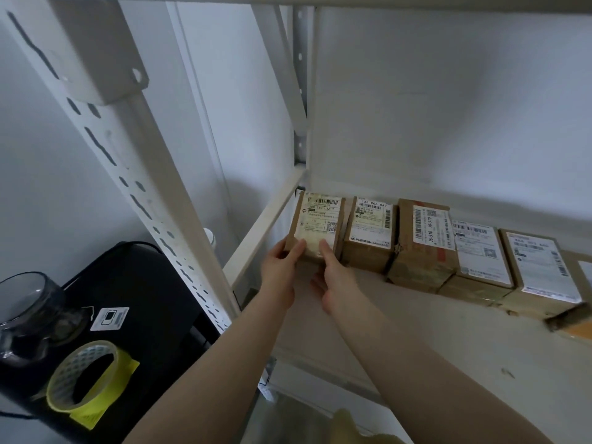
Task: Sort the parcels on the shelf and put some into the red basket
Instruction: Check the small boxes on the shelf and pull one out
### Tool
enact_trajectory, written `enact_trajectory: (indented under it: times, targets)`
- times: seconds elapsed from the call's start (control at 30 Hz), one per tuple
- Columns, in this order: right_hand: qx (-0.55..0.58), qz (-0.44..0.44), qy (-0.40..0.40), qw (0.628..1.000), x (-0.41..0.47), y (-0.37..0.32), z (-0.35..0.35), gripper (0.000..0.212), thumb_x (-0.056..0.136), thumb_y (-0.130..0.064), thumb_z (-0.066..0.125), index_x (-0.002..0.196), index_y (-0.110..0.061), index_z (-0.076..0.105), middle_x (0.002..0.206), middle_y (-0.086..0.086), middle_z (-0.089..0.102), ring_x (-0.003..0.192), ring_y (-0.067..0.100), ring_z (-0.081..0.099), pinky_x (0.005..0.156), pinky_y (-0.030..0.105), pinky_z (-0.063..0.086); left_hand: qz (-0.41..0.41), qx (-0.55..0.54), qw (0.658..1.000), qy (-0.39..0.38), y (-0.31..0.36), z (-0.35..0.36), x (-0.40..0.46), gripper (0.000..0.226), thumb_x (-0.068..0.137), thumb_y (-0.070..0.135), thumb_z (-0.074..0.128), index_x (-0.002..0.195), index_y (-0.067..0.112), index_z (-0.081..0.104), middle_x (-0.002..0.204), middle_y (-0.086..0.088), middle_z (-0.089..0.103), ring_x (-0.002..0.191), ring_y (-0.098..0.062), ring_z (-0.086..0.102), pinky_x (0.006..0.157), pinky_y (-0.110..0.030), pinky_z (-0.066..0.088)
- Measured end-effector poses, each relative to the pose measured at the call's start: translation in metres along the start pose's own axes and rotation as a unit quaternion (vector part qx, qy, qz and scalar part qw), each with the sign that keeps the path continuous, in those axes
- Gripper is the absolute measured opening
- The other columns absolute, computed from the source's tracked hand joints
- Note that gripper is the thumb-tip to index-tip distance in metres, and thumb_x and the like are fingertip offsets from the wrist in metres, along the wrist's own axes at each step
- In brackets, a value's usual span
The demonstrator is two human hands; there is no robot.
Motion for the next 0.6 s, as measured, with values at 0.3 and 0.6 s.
enact_trajectory:
  times: [0.3,0.6]
  targets:
    - [0.021,-0.076,-0.096,0.992,-0.015,0.003,0.009,0.027,0.087,-0.031,0.073,0.111,-0.023,0.065,0.109,-0.008,0.067,0.101,0.006,0.057,0.097,0.031,0.049,0.062,-0.056,0.996,-0.036,0.007,-0.008,-0.017,0.044,0.088,0.012,0.067,0.131,0.012,0.059,0.122,-0.010,0.068,0.118,-0.023,0.063,0.099,-0.036,0.048]
    - [0.055,-0.141,-0.115,0.982,-0.023,0.000,0.015,0.035,0.089,-0.027,0.070,0.123,-0.020,0.066,0.119,-0.003,0.072,0.117,0.012,0.062,0.090,0.028,0.047,0.091,-0.083,0.988,-0.091,0.025,-0.005,-0.021,0.051,0.087,0.005,0.064,0.137,0.008,0.053,0.128,-0.012,0.065,0.120,-0.025,0.061,0.101,-0.036,0.048]
Point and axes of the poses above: each hand's wrist, its own x-axis towards the middle knuckle, its own z-axis out of the palm, y = z × x, the point moved 9 cm from there along x, towards the middle knuckle
